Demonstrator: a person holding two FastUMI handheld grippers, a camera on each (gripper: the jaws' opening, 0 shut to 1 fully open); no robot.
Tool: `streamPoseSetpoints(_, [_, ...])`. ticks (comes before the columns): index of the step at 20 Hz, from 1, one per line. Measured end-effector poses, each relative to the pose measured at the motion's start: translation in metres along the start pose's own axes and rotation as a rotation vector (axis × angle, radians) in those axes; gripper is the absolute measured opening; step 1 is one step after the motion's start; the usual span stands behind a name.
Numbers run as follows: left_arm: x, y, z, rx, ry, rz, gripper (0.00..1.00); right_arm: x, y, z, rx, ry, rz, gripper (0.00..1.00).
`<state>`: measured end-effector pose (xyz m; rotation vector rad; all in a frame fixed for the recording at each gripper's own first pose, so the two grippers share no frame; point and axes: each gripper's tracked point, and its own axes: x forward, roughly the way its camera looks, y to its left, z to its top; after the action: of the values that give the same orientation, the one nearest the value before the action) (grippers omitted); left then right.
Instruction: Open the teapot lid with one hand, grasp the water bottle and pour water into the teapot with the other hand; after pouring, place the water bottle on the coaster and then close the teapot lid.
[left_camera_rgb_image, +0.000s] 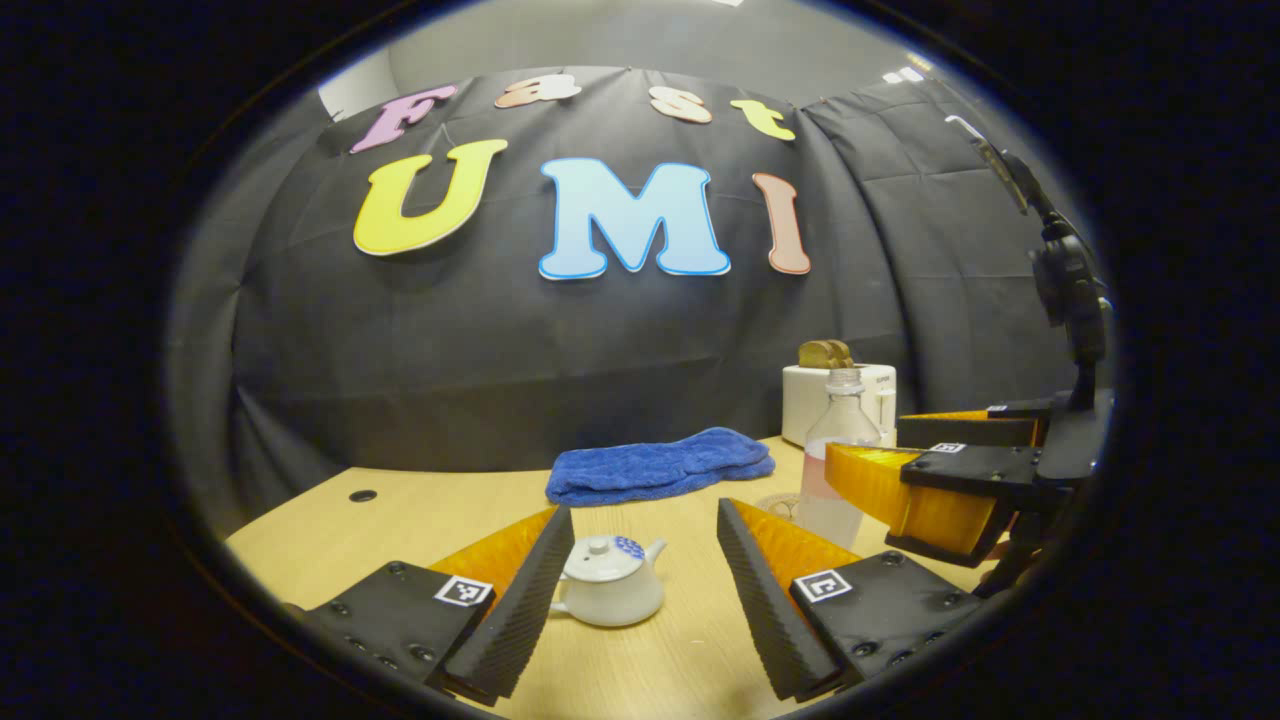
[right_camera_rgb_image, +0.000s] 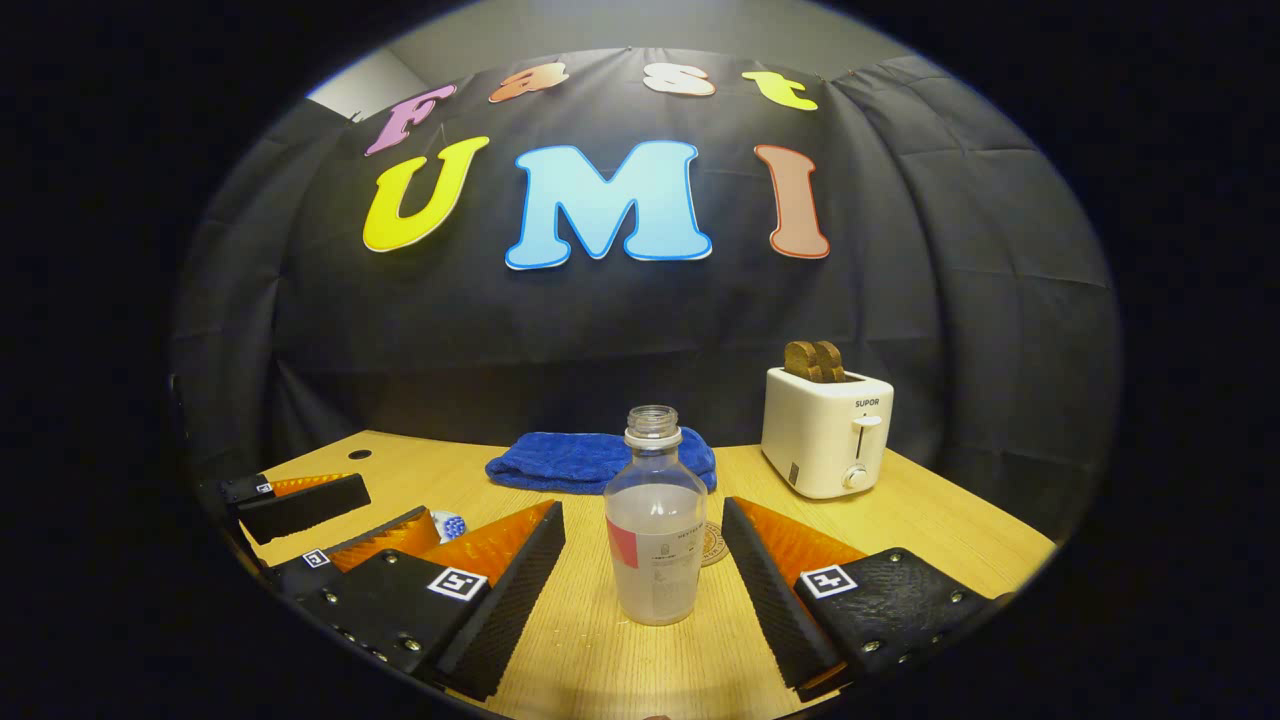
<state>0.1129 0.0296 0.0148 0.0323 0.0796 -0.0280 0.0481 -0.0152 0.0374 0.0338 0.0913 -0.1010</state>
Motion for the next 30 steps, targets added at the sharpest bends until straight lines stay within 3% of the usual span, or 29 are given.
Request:
streamPoseSetpoints(10, [0.054,0.022,-0.027,0.01,0.047,0.005,0.96,0.021,-0.009,-0.027,-0.019,0.085,-0.033,0.98])
streamPoseSetpoints(22, [0.058,0.016,-0.04,-0.024,0.083,-0.003,0.94,0.026,-0.011,-0.041,-0.023,0.126,-0.011,0.98])
streamPoseSetpoints(24, [0.059,0.018,-0.039,-0.035,0.078,0.001,0.89,0.027,-0.01,-0.044,-0.028,0.135,-0.005,0.98])
streamPoseSetpoints(27, [0.058,0.022,-0.041,-0.024,0.079,0.014,0.74,0.027,-0.009,-0.05,-0.034,0.156,0.0,0.98])
streamPoseSetpoints(30, [0.059,0.022,-0.041,-0.027,0.076,0.017,0.73,0.029,-0.011,-0.054,-0.04,0.16,-0.009,0.98])
